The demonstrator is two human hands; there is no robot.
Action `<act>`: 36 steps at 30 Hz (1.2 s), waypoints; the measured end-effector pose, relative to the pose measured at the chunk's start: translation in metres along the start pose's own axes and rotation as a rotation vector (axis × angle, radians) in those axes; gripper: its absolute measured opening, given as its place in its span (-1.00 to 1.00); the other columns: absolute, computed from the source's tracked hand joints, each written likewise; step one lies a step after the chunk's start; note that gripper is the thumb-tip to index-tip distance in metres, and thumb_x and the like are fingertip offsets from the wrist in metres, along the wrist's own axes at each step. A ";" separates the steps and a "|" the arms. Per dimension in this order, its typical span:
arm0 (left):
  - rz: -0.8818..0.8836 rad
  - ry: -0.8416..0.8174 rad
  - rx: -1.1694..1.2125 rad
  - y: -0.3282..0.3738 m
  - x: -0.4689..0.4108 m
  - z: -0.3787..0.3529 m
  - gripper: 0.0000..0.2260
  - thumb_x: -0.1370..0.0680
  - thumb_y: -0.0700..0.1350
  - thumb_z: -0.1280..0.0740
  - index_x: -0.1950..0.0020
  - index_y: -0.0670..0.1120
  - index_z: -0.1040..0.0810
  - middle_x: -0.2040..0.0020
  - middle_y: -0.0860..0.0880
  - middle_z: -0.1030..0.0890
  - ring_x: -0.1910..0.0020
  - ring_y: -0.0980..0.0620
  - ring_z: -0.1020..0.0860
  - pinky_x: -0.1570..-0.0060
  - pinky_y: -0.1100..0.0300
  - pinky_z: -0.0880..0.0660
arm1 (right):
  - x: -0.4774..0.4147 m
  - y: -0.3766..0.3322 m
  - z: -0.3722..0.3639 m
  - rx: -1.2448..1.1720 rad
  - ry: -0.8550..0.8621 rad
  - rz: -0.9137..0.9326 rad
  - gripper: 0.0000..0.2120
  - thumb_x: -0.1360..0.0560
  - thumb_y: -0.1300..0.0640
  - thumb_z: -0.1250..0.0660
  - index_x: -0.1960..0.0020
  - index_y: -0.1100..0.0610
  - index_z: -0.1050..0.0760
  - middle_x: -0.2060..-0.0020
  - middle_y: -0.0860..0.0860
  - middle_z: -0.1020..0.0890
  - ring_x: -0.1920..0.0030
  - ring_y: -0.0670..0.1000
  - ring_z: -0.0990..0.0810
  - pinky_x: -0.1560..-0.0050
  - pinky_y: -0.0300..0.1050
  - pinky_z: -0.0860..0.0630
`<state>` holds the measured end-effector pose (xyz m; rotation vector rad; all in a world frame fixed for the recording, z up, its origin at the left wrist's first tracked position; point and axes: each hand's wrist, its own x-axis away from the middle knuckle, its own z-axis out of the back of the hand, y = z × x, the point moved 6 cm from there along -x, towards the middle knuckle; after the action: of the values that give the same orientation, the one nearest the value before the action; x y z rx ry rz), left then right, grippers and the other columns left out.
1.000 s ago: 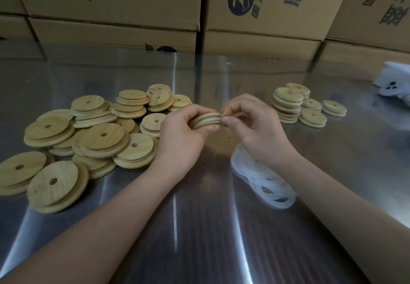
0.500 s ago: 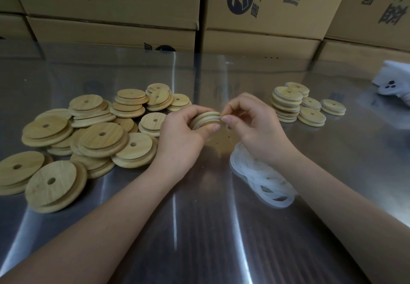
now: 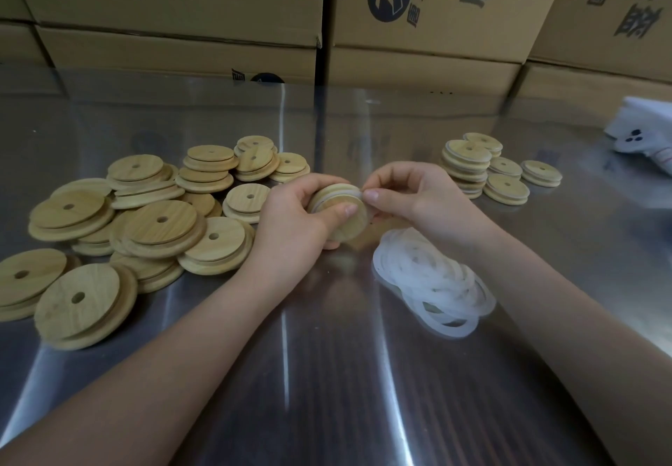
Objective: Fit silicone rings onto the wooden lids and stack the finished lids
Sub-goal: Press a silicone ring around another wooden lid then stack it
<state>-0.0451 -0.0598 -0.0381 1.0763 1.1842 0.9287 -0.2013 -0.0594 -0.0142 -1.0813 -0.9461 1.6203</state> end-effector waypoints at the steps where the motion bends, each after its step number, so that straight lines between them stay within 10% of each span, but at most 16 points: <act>1: 0.004 -0.001 0.006 -0.001 0.000 0.000 -0.80 -0.49 -0.24 -0.46 0.08 0.09 -0.65 0.14 0.03 -0.68 0.15 0.09 -0.67 0.31 0.12 -0.65 | 0.000 0.001 0.000 -0.015 -0.009 -0.016 -0.89 -0.51 0.32 -0.38 0.15 0.16 -0.60 0.29 0.02 -0.64 0.24 -0.06 -0.60 0.13 -0.21 -0.59; 36: 0.155 -0.007 0.132 -0.007 -0.006 0.002 -0.87 -0.51 -0.23 -0.45 0.06 0.01 -0.64 0.15 -0.05 -0.71 0.17 0.04 -0.69 0.31 0.11 -0.64 | 0.001 -0.004 0.004 -0.085 0.061 0.030 -0.75 -0.44 0.50 -0.37 0.09 0.17 -0.50 0.31 0.06 -0.60 0.28 -0.03 -0.60 0.10 -0.11 -0.64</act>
<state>-0.0443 -0.0671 -0.0434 1.2913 1.1815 0.9753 -0.2044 -0.0578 -0.0094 -1.2016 -0.9703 1.5737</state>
